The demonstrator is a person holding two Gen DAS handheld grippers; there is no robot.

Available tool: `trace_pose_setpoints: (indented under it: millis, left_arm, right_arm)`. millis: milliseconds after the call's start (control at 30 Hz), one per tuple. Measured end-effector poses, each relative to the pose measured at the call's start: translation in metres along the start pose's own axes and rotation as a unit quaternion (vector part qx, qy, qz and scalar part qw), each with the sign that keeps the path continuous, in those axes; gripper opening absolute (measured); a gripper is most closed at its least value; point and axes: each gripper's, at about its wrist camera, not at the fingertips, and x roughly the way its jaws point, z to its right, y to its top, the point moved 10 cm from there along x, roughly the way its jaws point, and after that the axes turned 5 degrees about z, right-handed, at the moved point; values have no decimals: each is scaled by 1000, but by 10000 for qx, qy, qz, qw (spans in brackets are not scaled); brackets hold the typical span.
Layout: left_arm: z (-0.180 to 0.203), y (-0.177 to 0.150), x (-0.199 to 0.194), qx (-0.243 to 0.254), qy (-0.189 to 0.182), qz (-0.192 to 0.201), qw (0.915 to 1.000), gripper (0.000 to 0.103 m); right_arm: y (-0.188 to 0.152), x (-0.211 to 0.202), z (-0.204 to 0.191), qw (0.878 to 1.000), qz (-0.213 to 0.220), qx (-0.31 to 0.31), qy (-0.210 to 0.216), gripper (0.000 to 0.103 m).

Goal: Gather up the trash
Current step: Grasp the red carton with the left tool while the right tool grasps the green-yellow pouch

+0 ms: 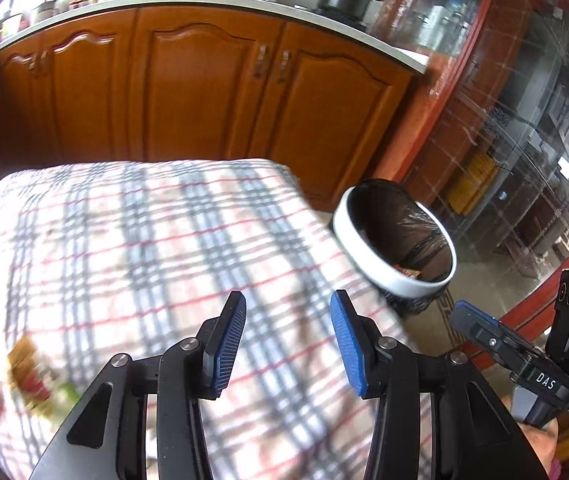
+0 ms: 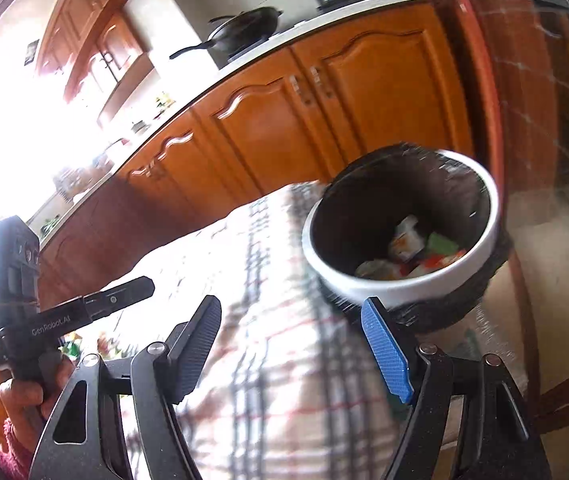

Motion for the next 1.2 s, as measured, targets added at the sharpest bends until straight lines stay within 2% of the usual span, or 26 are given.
trace_pose_setpoints:
  millis: [300,500,633,733,800,933,1200]
  left_arm:
    - [-61,-27,-71,-371,418,148,9983,45]
    - [-81,-51,-118,-210,639,138,9976,47]
    - [-86,-61,-147,182,235,11,9996,48]
    - [-90,-67,-160,768,-62,-154,9969,49]
    - [-92,-73,-170,1256,-281,-303,9912,52]
    - [-96,-87,-178,2148,-598,-655,9726,60]
    - [-106,-109,-160,2826,-811,-1298,9469,66]
  right_arm:
    - [-35,6,-49,9985,-309,-265,359,74]
    - [-50,13,-84,9955,-466,-522,636,74]
    - [-60,15,-106,9928,-567,-660,824,74]
    - [-66,17,-118,9902,-656,-760,971,74]
    - [-69,18,-127,9879,-722,-851,1074,74]
    - [-74,23,-143,9829,-863,-1061,1232,74]
    - [-79,45,-185,9695,-1183,-1545,1493,74]
